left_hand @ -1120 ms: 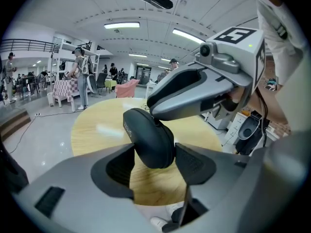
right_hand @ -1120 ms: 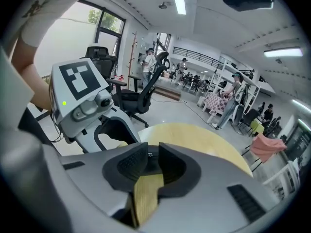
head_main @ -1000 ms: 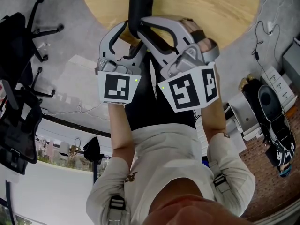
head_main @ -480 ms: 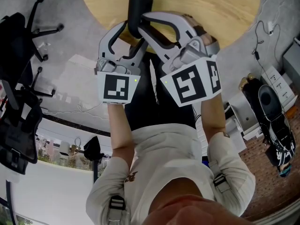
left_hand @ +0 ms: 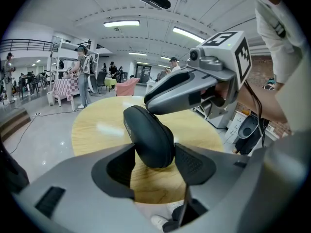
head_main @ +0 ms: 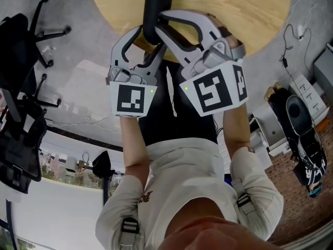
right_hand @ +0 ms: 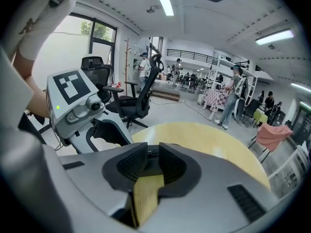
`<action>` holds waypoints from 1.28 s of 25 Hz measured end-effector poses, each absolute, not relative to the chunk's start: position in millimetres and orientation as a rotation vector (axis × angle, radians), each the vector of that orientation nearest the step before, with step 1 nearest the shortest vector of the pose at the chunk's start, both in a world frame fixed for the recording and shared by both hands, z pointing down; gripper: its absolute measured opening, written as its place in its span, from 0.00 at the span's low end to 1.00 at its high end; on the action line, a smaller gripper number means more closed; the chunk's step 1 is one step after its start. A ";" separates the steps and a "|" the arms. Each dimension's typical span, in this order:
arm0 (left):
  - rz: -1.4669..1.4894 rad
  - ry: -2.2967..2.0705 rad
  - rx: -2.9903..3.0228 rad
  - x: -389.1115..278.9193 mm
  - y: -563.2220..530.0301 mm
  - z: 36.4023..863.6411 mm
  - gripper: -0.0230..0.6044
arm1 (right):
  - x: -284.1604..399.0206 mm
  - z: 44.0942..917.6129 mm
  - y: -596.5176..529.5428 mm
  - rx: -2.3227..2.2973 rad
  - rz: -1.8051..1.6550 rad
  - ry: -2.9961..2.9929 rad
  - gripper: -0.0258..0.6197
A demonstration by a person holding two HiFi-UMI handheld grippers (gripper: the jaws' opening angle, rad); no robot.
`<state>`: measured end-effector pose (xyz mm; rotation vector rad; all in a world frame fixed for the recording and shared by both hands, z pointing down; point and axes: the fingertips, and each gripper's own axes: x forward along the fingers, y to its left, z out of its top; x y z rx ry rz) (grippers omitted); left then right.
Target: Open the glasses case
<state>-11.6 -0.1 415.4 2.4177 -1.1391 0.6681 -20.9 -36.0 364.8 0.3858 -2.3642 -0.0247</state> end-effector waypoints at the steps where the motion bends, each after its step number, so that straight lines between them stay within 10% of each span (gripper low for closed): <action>1: 0.667 -1.140 2.417 -11.8 0.0 415.2 0.47 | -20.9 364.6 -37.4 0.389 -0.025 -2.364 0.18; 32: 0.667 -1.145 2.363 -12.3 -1.8 423.0 0.46 | -21.3 376.0 -81.2 0.356 -0.021 -2.369 0.18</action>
